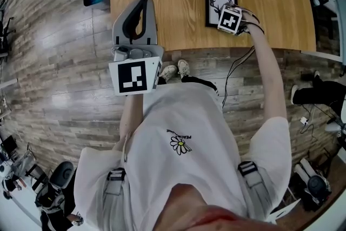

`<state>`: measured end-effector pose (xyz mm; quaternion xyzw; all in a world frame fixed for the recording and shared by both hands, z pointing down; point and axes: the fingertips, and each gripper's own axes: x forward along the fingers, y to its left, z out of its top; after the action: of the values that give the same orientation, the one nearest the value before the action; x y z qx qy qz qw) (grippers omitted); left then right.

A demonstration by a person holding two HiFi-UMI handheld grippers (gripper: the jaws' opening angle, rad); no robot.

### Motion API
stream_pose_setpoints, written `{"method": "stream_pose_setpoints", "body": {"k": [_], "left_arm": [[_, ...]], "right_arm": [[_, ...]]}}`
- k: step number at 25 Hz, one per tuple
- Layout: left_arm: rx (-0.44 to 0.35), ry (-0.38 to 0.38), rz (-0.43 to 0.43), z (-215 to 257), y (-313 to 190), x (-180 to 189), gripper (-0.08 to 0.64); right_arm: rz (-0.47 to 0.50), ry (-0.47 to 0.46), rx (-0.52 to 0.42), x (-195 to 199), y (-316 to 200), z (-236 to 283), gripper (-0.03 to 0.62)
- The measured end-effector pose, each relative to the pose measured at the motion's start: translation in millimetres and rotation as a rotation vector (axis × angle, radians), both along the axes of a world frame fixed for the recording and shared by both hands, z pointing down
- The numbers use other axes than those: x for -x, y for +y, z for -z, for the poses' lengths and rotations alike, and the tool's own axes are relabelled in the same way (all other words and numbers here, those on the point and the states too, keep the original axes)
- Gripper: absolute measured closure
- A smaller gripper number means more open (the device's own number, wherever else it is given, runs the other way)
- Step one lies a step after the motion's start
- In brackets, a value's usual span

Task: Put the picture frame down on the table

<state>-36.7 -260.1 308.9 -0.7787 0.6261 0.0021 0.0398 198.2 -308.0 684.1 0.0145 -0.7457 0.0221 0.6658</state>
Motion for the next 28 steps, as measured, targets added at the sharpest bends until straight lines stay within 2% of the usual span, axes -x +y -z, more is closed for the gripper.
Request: {"method": "stream_pose_setpoints", "body": {"k": [3, 5, 7, 10, 14, 17, 20, 22, 24, 28], "left_arm": [[0.001, -0.002, 0.006, -0.5, 2.4, 3.1, 0.545], [-0.004, -0.004, 0.006, 1.0, 3.0, 3.3, 0.545], [-0.016, -0.001, 0.005, 5.7, 2.8, 2.5, 0.545], [-0.013, -0.010, 0.005, 6.1, 3.7, 4.1, 0.545], [-0.020, -0.009, -0.011, 6.4, 4.0, -0.1, 0.545], [-0.062, -0.018, -0.022, 16.8, 4.7, -6.2, 0.545], [-0.081, -0.030, -0.026, 24.2, 5.7, -7.4, 0.545], [-0.096, -0.016, -0.034, 29.6, 5.8, -6.8, 0.545], [-0.117, -0.019, -0.041, 34.5, 5.7, -6.8, 0.545], [-0.144, -0.013, -0.052, 40.3, 4.2, -4.4, 0.545]], "right_arm": [[-0.010, -0.006, -0.025, 1.4, -0.7, 0.5, 0.212], [-0.105, -0.005, -0.046, -3.7, -6.0, 5.5, 0.212], [-0.224, -0.076, -0.074, 0.3, -20.2, 24.8, 0.212], [-0.272, -0.297, -0.165, 33.7, -48.8, 84.9, 0.212], [-0.332, -0.661, -0.375, 76.0, -83.9, 204.0, 0.212], [-0.374, -0.976, -0.513, 102.3, -80.8, 295.6, 0.212], [-0.416, -1.230, -0.655, 114.4, -58.5, 365.6, 0.212], [-0.466, -1.346, -0.713, 118.5, -36.7, 391.8, 0.213], [-0.502, -1.418, -0.755, 123.8, -13.2, 404.5, 0.212], [-0.551, -1.471, -0.787, 137.0, 19.8, 408.4, 0.213]]}}
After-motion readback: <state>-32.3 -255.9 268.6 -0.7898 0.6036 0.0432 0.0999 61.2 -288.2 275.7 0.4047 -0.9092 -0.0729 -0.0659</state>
